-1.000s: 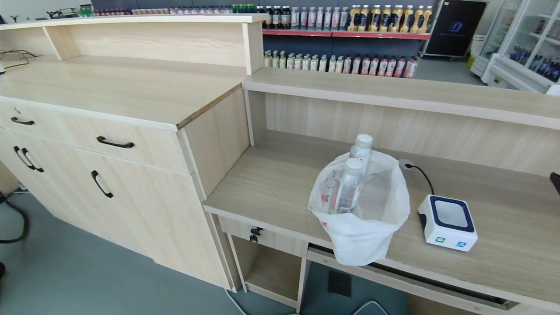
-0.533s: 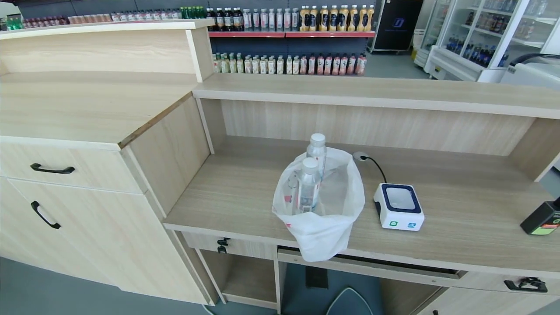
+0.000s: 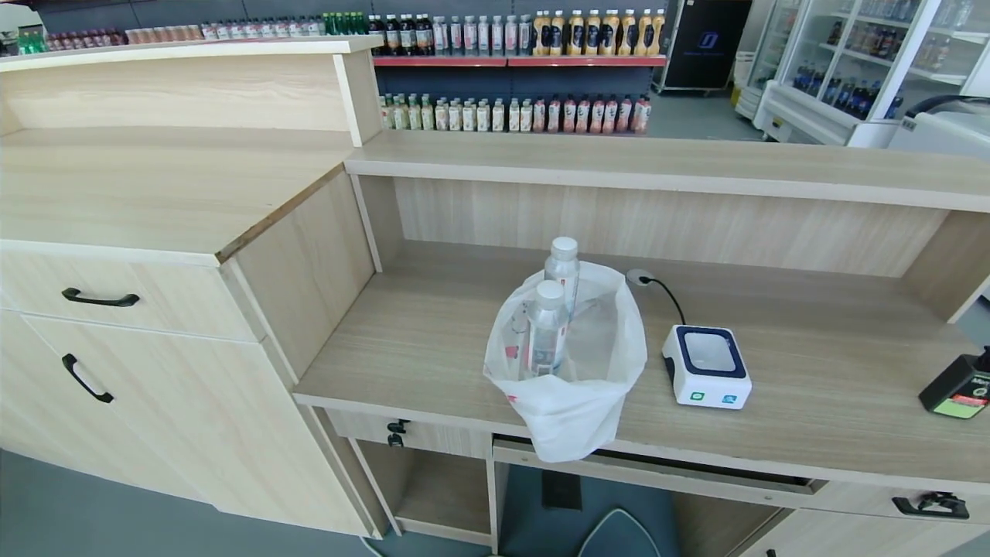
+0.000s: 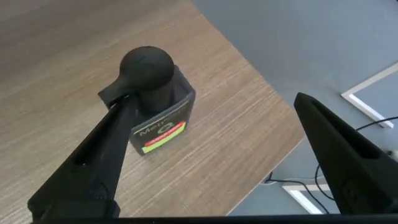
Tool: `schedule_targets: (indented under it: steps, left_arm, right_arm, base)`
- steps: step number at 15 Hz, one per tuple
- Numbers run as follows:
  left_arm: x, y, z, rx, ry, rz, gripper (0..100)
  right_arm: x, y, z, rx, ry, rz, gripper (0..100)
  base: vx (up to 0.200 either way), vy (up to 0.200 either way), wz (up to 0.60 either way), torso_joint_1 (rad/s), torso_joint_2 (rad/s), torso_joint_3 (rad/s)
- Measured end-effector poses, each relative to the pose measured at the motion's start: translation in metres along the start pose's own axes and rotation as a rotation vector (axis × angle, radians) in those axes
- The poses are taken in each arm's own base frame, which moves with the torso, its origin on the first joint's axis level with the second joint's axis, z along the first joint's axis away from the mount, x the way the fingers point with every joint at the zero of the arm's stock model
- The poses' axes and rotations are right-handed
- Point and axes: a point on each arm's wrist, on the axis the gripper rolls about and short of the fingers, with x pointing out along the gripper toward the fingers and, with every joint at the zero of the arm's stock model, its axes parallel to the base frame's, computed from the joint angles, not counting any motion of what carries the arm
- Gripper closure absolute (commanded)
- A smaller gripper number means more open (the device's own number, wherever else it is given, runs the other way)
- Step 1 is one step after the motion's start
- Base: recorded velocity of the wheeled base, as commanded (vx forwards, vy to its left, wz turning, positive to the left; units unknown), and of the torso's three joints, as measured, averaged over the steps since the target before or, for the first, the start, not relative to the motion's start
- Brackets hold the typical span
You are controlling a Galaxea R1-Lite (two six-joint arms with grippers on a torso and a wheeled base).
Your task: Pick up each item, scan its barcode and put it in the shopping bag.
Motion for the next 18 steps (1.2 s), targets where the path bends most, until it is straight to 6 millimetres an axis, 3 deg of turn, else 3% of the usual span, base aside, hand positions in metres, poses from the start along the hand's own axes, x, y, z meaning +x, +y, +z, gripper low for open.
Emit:
schedule_targets:
  steps: [6, 11, 18]
  left_arm:
    - [0.000, 0.000, 0.000, 0.000, 0.000, -0.001, 0]
    - [0.000, 0.000, 0.000, 0.000, 0.000, -0.001, 0]
    - [0.000, 0.000, 0.000, 0.000, 0.000, 0.000, 0]
  right_arm:
    - [0.009, 0.037, -0.014, -0.030, 0.032, 0.088, 0]
    - [0.014, 0.037, -0.023, -0.188, 0.056, 0.083, 0]
    - [0.017, 0.035, -0.020, -0.342, 0.014, 0.027, 0]
  base:
    - [0.000, 0.000, 0.00, 0.000, 0.00, 0.000]
    - [0.000, 0.000, 0.00, 0.000, 0.00, 0.000]
    - [0.000, 0.000, 0.00, 0.000, 0.00, 0.000]
